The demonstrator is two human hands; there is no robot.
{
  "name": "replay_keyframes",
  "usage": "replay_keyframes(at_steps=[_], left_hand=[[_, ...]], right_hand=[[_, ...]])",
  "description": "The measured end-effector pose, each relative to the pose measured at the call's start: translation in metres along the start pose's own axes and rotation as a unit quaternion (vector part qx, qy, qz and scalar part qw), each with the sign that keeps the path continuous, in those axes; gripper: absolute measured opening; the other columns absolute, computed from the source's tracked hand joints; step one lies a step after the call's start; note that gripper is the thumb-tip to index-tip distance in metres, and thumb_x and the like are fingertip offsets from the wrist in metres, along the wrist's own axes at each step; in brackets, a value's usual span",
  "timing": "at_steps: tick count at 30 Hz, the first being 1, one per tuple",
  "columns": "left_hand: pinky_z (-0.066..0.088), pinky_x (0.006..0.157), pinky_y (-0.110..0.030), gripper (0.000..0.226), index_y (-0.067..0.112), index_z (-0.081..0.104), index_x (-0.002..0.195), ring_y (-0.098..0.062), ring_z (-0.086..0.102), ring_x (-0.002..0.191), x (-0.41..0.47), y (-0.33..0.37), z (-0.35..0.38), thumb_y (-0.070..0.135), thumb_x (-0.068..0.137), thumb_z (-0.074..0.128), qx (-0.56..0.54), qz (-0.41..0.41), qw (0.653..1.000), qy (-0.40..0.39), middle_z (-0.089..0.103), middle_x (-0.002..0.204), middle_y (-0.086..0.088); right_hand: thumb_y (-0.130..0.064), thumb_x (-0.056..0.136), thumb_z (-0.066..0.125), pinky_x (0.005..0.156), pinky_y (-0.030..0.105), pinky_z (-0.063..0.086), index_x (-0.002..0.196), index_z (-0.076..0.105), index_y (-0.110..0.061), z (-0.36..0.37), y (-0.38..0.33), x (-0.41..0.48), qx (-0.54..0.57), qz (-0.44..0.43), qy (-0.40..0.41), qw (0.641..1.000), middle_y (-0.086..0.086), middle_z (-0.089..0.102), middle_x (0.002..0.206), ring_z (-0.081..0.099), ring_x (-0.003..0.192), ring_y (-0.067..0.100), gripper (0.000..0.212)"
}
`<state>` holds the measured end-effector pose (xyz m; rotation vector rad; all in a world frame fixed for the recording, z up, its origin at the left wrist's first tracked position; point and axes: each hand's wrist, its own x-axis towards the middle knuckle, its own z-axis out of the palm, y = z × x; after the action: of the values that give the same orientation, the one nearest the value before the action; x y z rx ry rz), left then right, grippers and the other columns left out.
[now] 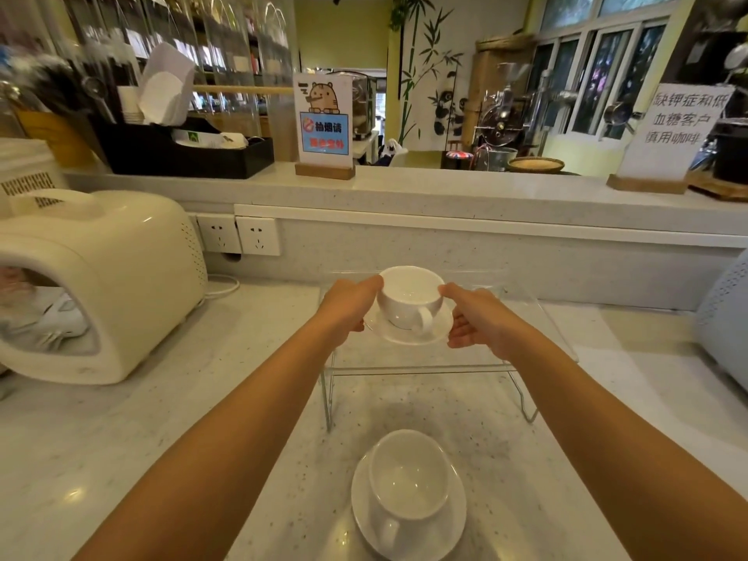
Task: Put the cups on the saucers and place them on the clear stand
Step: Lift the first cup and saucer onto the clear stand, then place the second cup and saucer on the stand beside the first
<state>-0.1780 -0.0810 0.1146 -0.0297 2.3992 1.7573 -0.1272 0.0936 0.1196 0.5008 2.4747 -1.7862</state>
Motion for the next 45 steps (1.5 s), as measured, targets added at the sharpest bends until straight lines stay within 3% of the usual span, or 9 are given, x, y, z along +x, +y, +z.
replay_keyframes(at_steps=[3,8,14,18,25,29,36,41,45], left_hand=[[0.049,0.059,-0.029,0.041,0.008,0.054,0.106,-0.022,0.057,0.075,-0.002,0.007,-0.006,0.043,0.085,0.051,0.045,-0.034,0.998,-0.019,0.058,0.084,-0.008],[0.052,0.06,-0.031,0.054,0.007,0.054,0.104,-0.023,0.062,0.078,-0.016,0.019,-0.024,0.056,0.081,0.055,0.089,-0.091,0.988,-0.088,0.062,0.091,-0.013],[0.052,0.069,-0.028,0.025,0.025,0.059,0.093,-0.013,0.063,0.081,-0.067,-0.006,-0.031,0.048,0.085,0.052,0.077,0.132,0.988,-0.003,0.066,0.093,0.0],[0.045,0.065,-0.015,0.032,0.029,0.059,0.1,-0.002,0.06,0.081,-0.116,-0.062,-0.019,0.054,0.081,0.05,0.107,0.188,0.973,0.079,0.062,0.089,0.018],[0.045,0.076,-0.026,0.055,0.023,0.046,0.125,-0.014,0.055,0.096,-0.139,-0.137,0.003,0.052,0.08,0.059,0.065,-0.056,0.996,-0.013,0.052,0.115,0.003],[0.054,0.066,-0.032,0.031,0.018,0.058,0.095,-0.02,0.061,0.094,-0.135,-0.137,0.001,0.043,0.078,0.067,-0.131,-0.189,0.97,-0.074,0.061,0.108,-0.005],[0.054,0.049,-0.029,0.036,0.006,0.07,0.087,-0.015,0.064,0.053,-0.124,-0.132,-0.002,0.039,0.072,0.073,-0.085,-0.216,0.965,-0.118,0.07,0.06,-0.002],[0.055,0.048,-0.032,0.035,0.004,0.069,0.092,-0.027,0.067,0.074,-0.127,-0.131,0.0,0.029,0.068,0.078,-0.119,-0.247,0.953,-0.129,0.073,0.075,-0.011],[0.057,0.05,-0.034,0.036,0.003,0.069,0.091,-0.027,0.072,0.067,-0.133,-0.136,-0.002,0.028,0.066,0.079,-0.124,-0.25,0.948,-0.152,0.076,0.069,-0.011]], right_hand=[[-0.045,0.086,0.05,0.062,0.034,0.056,0.102,0.057,-0.001,-0.008,-0.003,-0.001,-0.029,0.014,-0.025,0.999,0.016,0.062,0.085,0.062,0.069,0.026,0.048],[-0.053,0.087,0.043,0.058,0.03,0.051,0.097,0.054,-0.005,-0.022,-0.012,-0.016,-0.144,-0.01,-0.027,0.989,0.014,0.063,0.091,0.062,0.071,0.024,0.051],[-0.038,0.088,0.051,0.05,0.021,0.053,0.094,0.064,-0.015,-0.027,0.02,-0.074,-0.002,-0.155,0.046,0.987,0.005,0.067,0.081,0.065,0.063,0.015,0.027],[-0.037,0.085,0.055,0.046,0.016,0.05,0.094,0.064,-0.018,-0.016,0.075,-0.109,0.024,-0.127,0.076,0.989,0.004,0.067,0.077,0.065,0.056,0.01,0.022],[-0.051,0.078,0.059,0.055,0.029,0.059,0.107,0.058,-0.015,0.018,0.154,-0.13,0.032,0.066,0.052,0.996,-0.002,0.061,0.094,0.07,0.067,0.018,0.047],[-0.061,0.071,0.06,0.062,0.034,0.061,0.117,0.053,-0.011,0.034,0.169,-0.138,0.033,0.121,0.024,0.992,0.006,0.064,0.099,0.071,0.066,0.018,0.068],[-0.055,0.074,0.063,0.064,0.046,0.061,0.092,0.062,-0.008,0.05,0.166,-0.142,0.112,0.136,0.003,0.984,0.013,0.069,0.079,0.069,0.058,0.025,0.051],[-0.05,0.076,0.064,0.061,0.039,0.061,0.089,0.061,-0.014,0.055,0.163,-0.146,0.143,0.109,-0.003,0.984,0.013,0.068,0.093,0.07,0.075,0.028,0.038],[-0.045,0.078,0.064,0.057,0.033,0.059,0.094,0.062,-0.011,0.052,0.163,-0.149,0.161,0.096,-0.012,0.982,0.012,0.068,0.095,0.071,0.074,0.025,0.037]])
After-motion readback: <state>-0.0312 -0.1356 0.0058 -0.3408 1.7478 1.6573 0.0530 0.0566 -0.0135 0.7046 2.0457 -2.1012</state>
